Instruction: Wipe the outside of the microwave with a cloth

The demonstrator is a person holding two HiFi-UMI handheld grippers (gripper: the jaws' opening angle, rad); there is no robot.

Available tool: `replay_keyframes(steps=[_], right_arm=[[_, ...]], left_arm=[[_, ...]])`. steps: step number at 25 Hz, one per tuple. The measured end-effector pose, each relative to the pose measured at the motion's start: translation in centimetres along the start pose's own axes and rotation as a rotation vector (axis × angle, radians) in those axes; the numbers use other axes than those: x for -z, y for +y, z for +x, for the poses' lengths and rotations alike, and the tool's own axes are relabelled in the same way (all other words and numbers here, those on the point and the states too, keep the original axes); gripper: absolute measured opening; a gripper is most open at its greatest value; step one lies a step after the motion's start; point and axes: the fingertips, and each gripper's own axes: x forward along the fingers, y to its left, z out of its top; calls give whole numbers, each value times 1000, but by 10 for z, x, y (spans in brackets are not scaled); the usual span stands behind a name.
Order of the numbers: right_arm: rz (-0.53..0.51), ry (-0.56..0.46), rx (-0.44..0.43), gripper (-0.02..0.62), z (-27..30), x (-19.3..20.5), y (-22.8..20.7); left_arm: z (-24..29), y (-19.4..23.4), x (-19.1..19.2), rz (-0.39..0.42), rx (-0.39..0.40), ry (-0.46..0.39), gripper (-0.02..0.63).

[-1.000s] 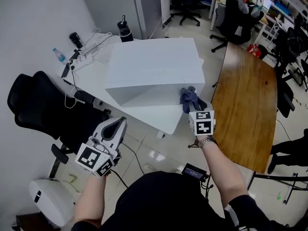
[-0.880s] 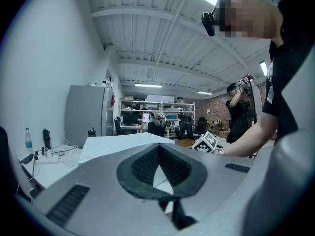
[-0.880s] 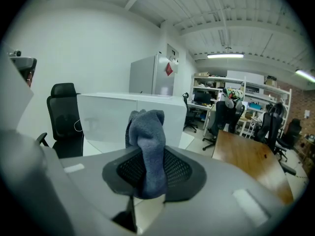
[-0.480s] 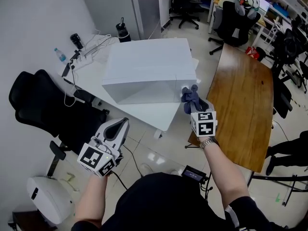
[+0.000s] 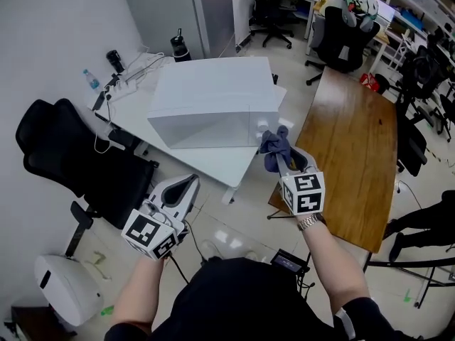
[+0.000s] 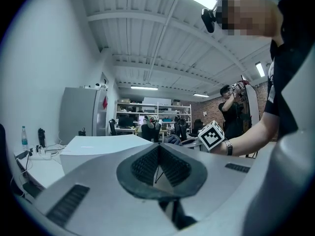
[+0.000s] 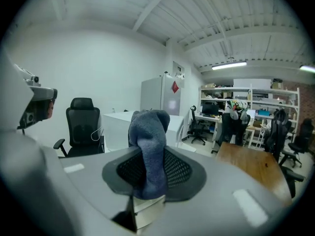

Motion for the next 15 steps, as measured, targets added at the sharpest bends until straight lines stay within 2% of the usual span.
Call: replay_keyframes(steps=[15], right_arm=[[-72, -123, -141, 98, -74, -43, 44]], left_arm=[[-1, -46, -6, 14, -3, -35, 5]])
